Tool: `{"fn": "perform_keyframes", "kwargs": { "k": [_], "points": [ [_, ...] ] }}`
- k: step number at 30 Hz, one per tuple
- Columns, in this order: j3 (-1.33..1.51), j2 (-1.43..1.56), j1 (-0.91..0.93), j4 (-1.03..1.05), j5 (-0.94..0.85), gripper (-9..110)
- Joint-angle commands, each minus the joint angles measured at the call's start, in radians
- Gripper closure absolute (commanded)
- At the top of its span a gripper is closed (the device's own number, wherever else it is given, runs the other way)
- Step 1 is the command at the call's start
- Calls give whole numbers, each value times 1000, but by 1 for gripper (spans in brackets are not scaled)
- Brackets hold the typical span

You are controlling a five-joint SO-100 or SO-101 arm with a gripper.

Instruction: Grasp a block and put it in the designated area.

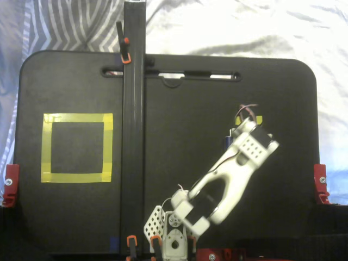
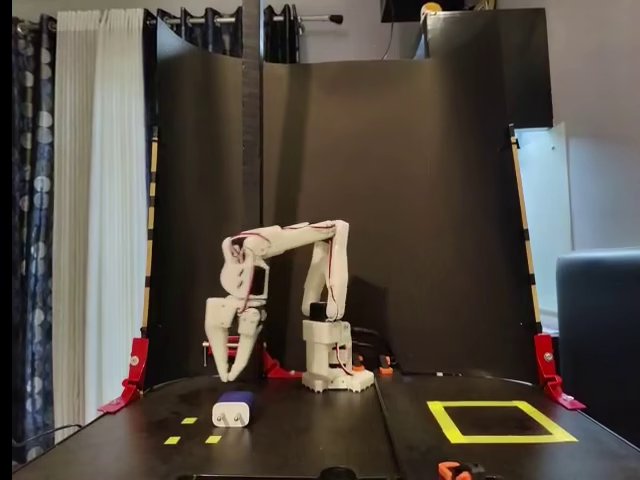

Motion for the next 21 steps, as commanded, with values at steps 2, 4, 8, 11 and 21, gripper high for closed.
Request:
{"fn": "perform_keyframes", "kwargs": {
  "k": [2,4,8,11,21],
  "points": [
    [-54,-25,11,-3,-8,101],
    [-54,-34,12,-9,-8,101],
    [-54,-40,15,-15,-8,101],
    [-54,-40,20,-18,-9,94],
    [-54,-40,49,-37,-78,64]
  ]
}}
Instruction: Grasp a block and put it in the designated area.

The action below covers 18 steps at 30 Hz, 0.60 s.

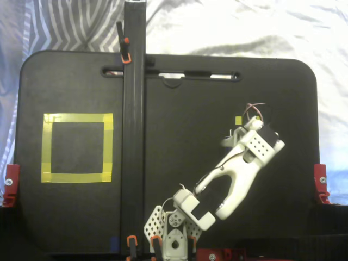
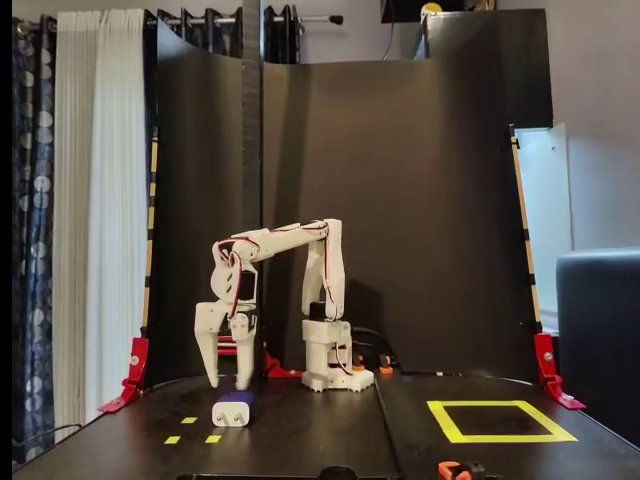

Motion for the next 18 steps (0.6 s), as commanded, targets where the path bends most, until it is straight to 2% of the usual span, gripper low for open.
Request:
{"fn": "perform_keyframes", "kwargs": {
  "k": [1,18],
  "points": [
    [-35,3,11,2,-17,64],
    [-34,-71,3,-20,-32,64]
  ]
}}
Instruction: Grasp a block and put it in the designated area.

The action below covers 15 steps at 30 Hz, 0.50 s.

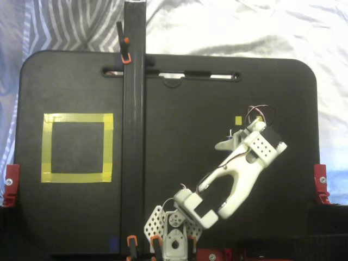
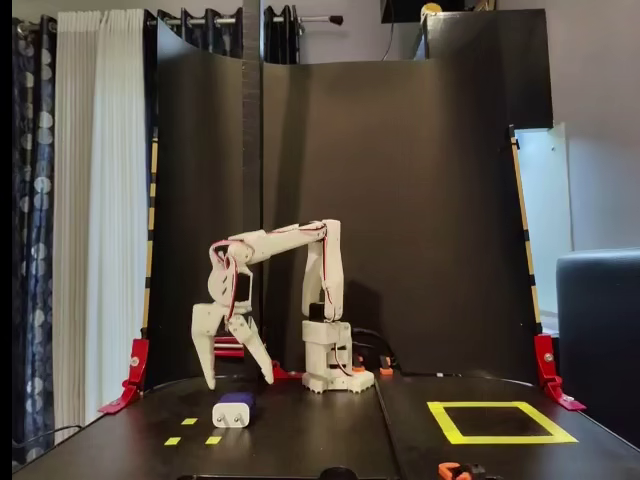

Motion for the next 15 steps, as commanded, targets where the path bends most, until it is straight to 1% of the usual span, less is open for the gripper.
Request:
{"fn": "perform_keyframes", "kwargs": {
  "k": [1,15],
  "points": [
    [-34,-15,-11,-18,3,64],
    [-31,-123,-14,-92,-2,64]
  ]
}}
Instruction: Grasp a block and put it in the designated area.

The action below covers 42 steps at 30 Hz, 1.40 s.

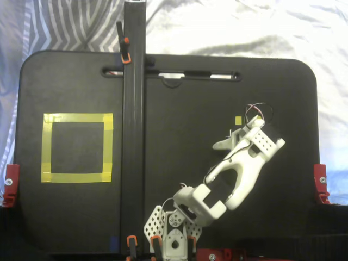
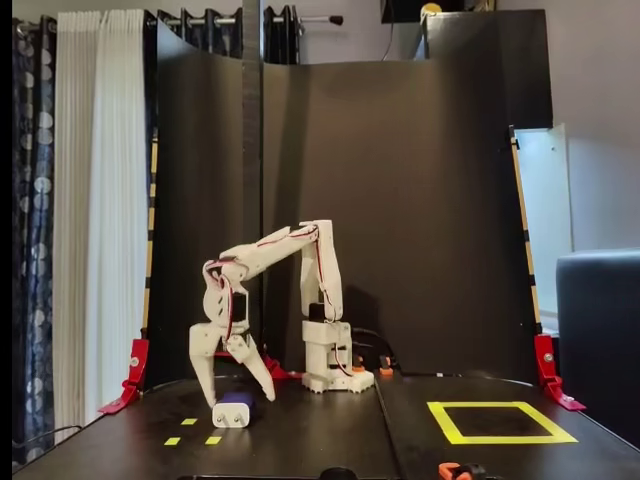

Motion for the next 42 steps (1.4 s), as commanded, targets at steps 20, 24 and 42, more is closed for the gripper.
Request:
{"fn": "perform_keyframes", "kwargs": {
  "k": [20,24,42],
  "points": [
    [57,-23,-20,-94,3,79],
    [66,-23,-23,-104,3,81],
    [66,192,-86,58,84,81]
  ]
}}
